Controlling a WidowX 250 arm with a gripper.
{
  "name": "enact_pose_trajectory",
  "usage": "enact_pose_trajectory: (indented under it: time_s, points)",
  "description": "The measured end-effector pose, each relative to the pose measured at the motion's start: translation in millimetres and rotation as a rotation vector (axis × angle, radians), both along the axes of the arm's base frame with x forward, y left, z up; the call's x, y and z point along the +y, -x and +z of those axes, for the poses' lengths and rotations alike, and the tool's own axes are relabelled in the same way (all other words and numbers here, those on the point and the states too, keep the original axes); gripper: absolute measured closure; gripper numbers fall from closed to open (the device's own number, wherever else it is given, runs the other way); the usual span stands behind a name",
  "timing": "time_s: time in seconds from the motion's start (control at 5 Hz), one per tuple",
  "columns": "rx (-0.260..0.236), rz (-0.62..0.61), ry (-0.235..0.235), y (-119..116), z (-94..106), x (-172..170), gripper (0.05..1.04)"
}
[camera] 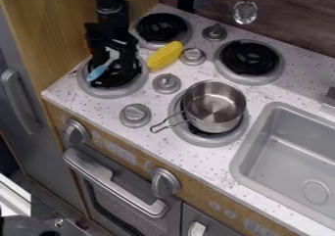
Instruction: Take the blue spatula and put it between the two right burners
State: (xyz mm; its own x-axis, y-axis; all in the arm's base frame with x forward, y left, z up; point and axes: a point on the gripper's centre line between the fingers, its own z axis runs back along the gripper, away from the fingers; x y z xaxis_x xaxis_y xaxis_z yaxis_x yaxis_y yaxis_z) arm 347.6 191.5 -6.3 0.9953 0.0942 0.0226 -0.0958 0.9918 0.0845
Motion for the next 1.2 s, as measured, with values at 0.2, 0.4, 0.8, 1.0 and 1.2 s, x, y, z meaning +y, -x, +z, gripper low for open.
enact_pose_trajectory:
  time_s: [0.2,0.4,0.8,1.0,1.2]
  points:
    - [0.021,0.042,0.024,4,-12.2,14,0.083]
    - [0.044,0.046,0.061,5,-25.9,15,0.083]
    - [0.061,0.021,0.079,-3,-35.5,15,0.388]
    - [0.067,-0.001,0.083,-7,-35.5,15,0.669]
    - [0.077,-0.033,0.076,-14,-33.8,11,0.753]
